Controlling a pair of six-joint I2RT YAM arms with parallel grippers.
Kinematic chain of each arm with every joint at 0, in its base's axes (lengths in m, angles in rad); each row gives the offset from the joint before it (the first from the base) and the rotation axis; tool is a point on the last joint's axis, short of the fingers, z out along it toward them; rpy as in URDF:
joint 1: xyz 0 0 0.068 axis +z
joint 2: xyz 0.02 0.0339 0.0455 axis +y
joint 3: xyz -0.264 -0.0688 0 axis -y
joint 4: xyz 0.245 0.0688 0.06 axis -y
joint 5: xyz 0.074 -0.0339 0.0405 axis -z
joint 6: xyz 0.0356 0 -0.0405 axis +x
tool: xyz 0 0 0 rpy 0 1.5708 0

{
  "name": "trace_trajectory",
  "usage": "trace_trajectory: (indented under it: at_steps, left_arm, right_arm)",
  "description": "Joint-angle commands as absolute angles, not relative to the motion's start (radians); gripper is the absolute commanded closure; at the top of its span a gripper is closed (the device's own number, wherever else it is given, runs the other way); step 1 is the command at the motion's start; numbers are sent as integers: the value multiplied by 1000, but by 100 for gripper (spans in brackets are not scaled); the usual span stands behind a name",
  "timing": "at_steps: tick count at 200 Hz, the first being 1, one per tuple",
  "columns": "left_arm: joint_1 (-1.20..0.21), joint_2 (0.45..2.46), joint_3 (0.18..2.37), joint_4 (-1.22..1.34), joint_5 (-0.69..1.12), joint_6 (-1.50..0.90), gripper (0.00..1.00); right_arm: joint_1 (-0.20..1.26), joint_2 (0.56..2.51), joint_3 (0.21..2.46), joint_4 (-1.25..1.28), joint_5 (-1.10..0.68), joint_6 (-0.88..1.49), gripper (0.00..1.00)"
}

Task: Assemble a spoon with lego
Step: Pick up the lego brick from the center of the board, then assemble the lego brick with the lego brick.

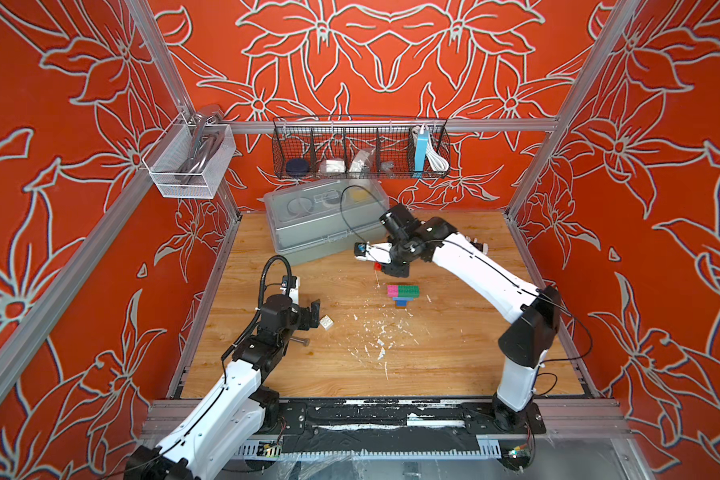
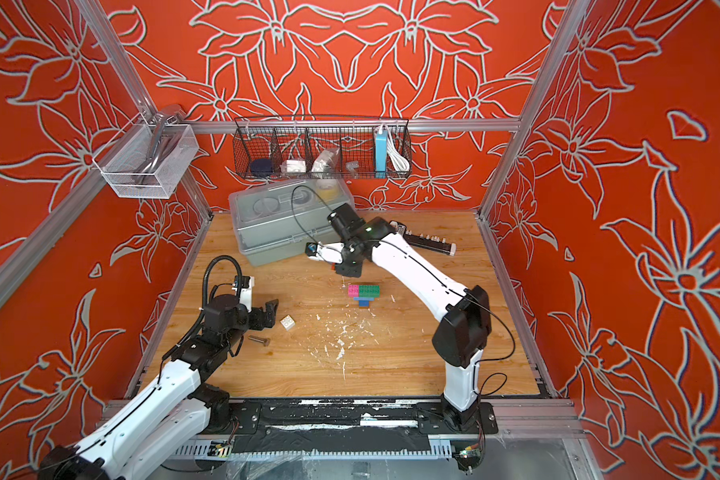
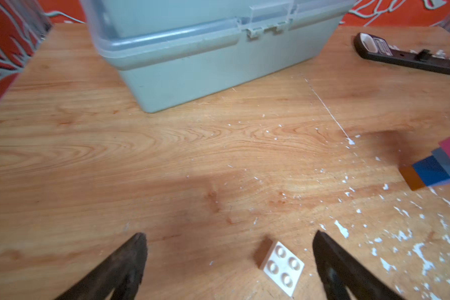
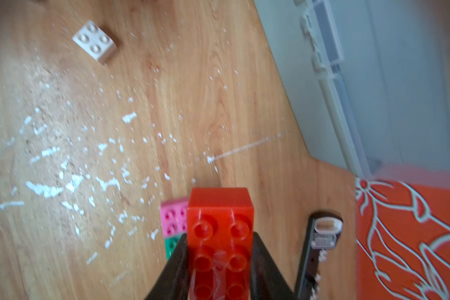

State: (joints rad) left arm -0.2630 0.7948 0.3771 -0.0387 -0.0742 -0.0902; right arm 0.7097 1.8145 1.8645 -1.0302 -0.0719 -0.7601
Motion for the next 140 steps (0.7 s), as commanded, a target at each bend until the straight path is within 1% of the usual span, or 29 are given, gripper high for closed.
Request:
trace_trajectory:
  at_steps: [1, 24, 84, 140]
  left_arm:
    - [-271, 845, 407, 80, 121, -62, 2]
    - [-290, 884, 418, 102, 177, -39, 2]
    - [-302, 871, 411, 98, 148, -34, 2]
    - [-302, 870, 414, 88, 127, -36, 2]
  right_arm:
    - [677, 1802, 1837, -1150, -7, -917, 100]
    - [642, 1830, 1844, -1175, -9, -942, 100]
    - [637, 1886, 1826, -1171, -43, -952, 100]
    - [641, 1855, 1765, -1170, -99, -944, 100]
